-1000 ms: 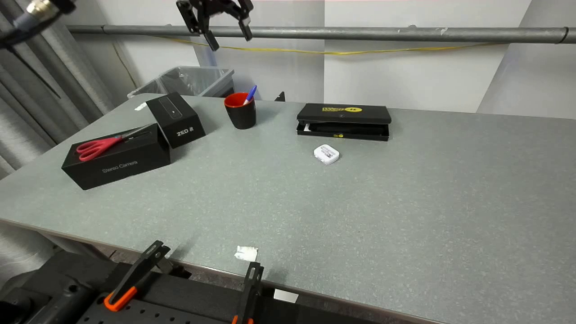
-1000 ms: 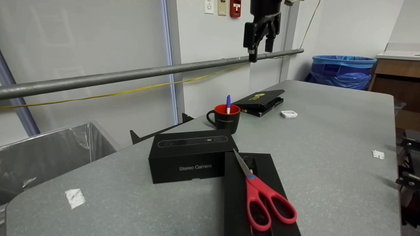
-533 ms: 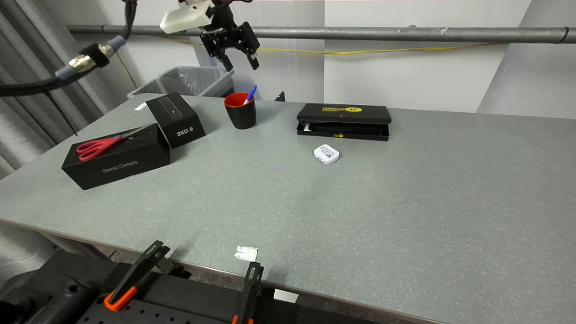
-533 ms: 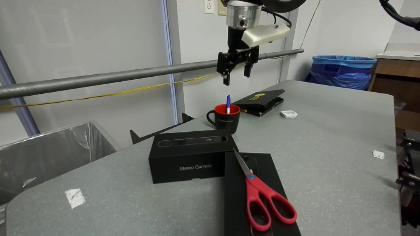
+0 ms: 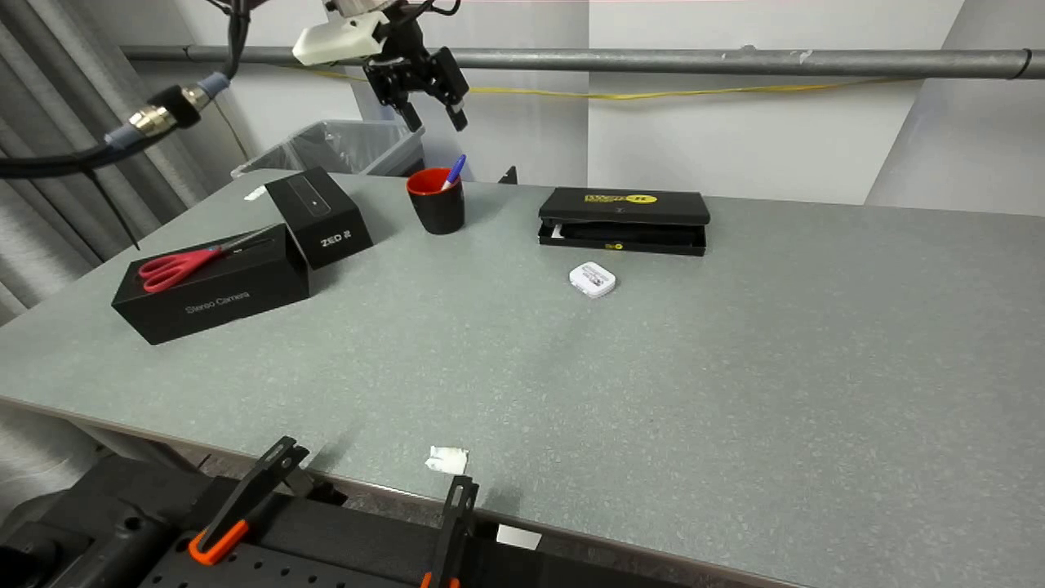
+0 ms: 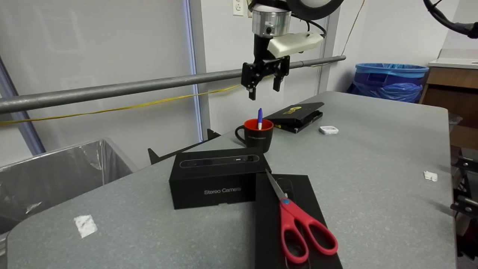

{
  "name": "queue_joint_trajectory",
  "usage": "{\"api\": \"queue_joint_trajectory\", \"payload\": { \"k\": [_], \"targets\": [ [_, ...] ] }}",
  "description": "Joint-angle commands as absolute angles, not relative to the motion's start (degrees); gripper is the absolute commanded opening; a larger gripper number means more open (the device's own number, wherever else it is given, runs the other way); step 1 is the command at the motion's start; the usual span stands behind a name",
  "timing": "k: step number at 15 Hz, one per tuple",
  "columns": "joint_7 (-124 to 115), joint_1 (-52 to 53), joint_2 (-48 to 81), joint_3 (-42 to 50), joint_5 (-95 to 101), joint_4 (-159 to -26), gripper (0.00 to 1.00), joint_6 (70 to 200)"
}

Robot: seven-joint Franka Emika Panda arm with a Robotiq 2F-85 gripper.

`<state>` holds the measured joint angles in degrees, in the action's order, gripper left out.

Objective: Take the blue pen out of the red and black mug

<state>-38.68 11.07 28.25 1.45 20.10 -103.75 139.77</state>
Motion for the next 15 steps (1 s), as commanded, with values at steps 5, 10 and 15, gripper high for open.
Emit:
{"api": "queue_joint_trajectory", "payload": {
  "k": [5, 10, 15],
  "targets": [
    [-56.5, 19.6, 34.1, 11.8, 30.2, -101.7, 1.00, 148.1],
    [-63.7, 22.5, 37.1, 14.4, 31.9, -101.1, 1.00, 149.1],
    [-69.0, 24.5, 37.6, 16.0, 32.8, -101.6, 1.00, 149.1]
  ]
}}
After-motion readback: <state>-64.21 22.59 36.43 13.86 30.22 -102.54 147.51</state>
